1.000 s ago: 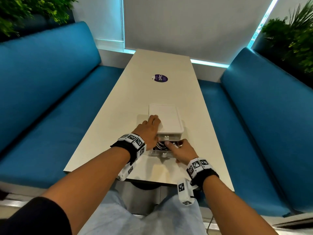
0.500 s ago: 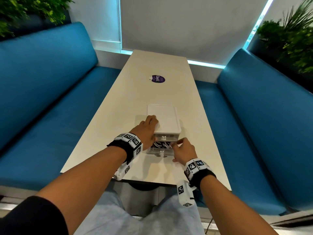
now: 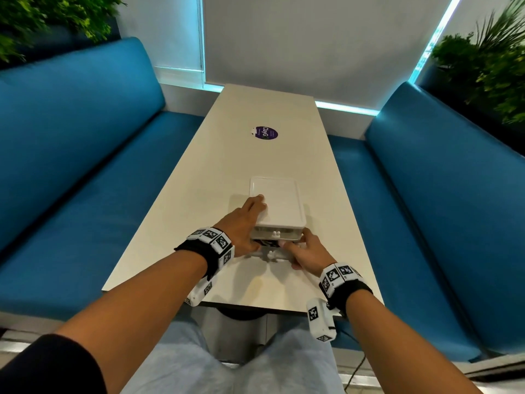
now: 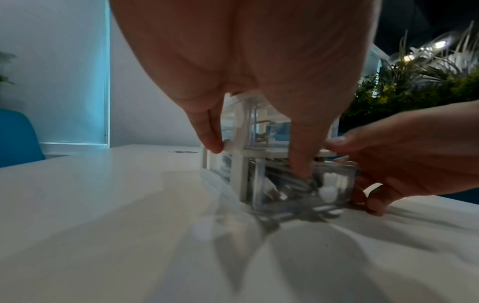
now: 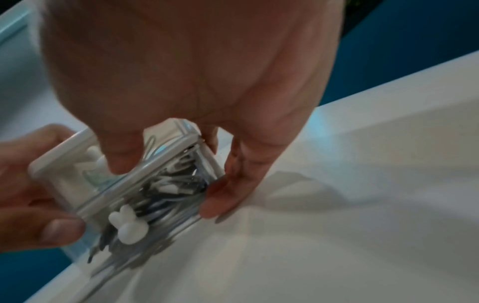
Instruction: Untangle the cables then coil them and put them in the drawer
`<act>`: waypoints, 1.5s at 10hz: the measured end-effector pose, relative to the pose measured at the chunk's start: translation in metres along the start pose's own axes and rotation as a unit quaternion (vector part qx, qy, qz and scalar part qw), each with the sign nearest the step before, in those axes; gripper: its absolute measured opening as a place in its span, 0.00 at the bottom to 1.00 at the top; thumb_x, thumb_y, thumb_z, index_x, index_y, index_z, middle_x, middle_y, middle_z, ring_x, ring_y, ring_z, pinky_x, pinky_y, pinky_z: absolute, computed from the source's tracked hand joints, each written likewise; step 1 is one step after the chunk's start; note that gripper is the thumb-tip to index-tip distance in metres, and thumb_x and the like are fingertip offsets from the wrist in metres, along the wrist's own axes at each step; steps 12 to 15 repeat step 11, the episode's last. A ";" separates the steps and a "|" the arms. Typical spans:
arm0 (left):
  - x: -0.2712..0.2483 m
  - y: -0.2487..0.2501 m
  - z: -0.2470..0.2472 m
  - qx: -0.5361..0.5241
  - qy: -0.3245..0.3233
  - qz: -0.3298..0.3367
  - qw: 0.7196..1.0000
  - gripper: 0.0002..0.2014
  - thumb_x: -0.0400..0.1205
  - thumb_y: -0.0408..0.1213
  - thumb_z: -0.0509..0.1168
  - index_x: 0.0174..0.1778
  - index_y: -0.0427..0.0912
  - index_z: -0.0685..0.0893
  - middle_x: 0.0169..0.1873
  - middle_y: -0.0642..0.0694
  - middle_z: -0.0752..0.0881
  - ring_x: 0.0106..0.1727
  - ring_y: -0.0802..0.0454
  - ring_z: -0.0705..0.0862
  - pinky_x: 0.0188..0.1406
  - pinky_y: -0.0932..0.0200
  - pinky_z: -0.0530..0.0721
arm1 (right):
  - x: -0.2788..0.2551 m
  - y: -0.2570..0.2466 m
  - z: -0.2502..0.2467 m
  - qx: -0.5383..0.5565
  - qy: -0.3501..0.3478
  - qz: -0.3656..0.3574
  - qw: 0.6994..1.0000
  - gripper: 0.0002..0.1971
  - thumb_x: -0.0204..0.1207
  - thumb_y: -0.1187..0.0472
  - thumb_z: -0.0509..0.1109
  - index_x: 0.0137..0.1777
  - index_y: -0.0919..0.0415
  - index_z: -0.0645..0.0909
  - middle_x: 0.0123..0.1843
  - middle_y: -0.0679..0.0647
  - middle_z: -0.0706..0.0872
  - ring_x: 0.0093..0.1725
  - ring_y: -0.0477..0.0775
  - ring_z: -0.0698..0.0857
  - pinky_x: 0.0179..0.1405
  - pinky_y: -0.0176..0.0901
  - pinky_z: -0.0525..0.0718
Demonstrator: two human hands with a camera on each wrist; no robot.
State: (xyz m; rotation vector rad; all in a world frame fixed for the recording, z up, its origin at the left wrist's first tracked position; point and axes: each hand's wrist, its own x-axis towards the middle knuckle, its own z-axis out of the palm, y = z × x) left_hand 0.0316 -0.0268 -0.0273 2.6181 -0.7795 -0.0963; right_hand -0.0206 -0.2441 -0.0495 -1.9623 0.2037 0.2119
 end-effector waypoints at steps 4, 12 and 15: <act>-0.019 -0.020 0.021 -0.195 0.037 -0.214 0.957 0.22 0.70 0.37 0.75 0.61 0.44 0.83 0.55 0.46 0.87 0.48 0.46 0.87 0.48 0.48 0.90 | -0.001 0.012 -0.005 -0.138 0.041 -0.071 0.987 0.21 0.73 0.66 0.75 0.65 0.53 0.77 0.58 0.47 0.87 0.47 0.45 0.89 0.45 0.34 0.85; -0.043 -0.023 0.017 -0.220 0.069 -0.226 0.946 0.16 0.79 0.35 0.68 0.64 0.40 0.82 0.57 0.44 0.87 0.53 0.47 0.85 0.51 0.59 0.80 | -0.007 -0.007 0.015 -0.116 0.029 -0.056 0.991 0.28 0.78 0.58 0.73 0.77 0.49 0.69 0.60 0.44 0.84 0.48 0.44 0.88 0.48 0.42 0.87; -0.043 -0.023 0.017 -0.220 0.069 -0.226 0.946 0.16 0.79 0.35 0.68 0.64 0.40 0.82 0.57 0.44 0.87 0.53 0.47 0.85 0.51 0.59 0.80 | -0.007 -0.007 0.015 -0.116 0.029 -0.056 0.991 0.28 0.78 0.58 0.73 0.77 0.49 0.69 0.60 0.44 0.84 0.48 0.44 0.88 0.48 0.42 0.87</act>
